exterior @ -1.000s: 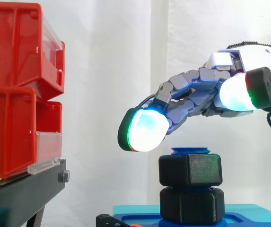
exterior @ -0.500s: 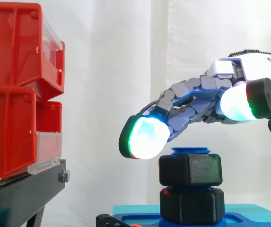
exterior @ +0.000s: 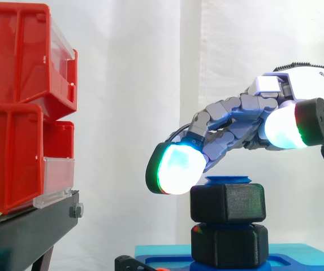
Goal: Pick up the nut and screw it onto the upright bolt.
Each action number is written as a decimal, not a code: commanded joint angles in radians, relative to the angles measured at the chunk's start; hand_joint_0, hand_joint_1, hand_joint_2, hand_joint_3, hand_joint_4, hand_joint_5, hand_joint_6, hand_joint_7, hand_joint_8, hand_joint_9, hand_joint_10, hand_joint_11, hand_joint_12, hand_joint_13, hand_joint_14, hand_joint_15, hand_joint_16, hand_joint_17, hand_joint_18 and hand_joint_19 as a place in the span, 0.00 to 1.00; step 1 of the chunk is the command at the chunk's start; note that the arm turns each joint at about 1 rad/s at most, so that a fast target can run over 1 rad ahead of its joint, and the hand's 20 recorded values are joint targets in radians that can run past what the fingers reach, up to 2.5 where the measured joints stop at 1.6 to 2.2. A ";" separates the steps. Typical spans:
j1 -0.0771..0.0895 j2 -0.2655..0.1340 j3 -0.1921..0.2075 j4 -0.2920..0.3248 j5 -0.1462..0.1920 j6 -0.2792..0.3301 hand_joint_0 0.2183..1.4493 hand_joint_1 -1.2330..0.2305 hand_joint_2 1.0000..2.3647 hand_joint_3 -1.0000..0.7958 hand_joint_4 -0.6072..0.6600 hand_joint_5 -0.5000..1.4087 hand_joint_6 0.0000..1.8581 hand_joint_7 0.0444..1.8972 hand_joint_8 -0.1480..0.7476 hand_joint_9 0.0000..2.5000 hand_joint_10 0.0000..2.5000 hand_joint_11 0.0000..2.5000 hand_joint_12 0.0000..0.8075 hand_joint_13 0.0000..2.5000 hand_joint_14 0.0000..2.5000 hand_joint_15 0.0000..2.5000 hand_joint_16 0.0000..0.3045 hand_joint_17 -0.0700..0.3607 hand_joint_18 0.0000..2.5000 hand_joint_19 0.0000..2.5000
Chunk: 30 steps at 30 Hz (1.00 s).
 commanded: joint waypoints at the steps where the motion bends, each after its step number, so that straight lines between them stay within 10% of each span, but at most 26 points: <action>1: 0.000 0.001 -0.015 0.005 0.000 -0.002 0.18 0.67 0.00 0.28 0.62 0.21 0.27 0.39 0.44 0.21 0.00 0.00 0.45 0.07 0.00 0.00 0.15 0.40 0.00 0.00; 11: -0.002 0.001 -0.028 0.026 -0.003 0.001 0.21 0.66 0.00 0.28 0.64 0.26 0.27 0.61 0.45 0.33 0.00 0.00 0.41 0.17 0.00 0.00 0.12 0.35 0.01 0.00; 18: -0.013 0.001 -0.028 0.031 -0.020 0.000 0.23 0.63 0.00 0.28 0.53 0.31 0.27 0.75 0.42 0.54 0.00 0.00 0.33 0.33 0.00 0.00 0.08 0.29 0.22 0.05; 30: -0.046 0.001 0.002 0.023 -0.066 0.000 0.23 0.62 0.00 0.28 0.50 0.30 0.34 0.63 0.40 0.74 0.00 0.13 0.29 0.53 0.00 0.10 0.08 0.29 0.42 0.17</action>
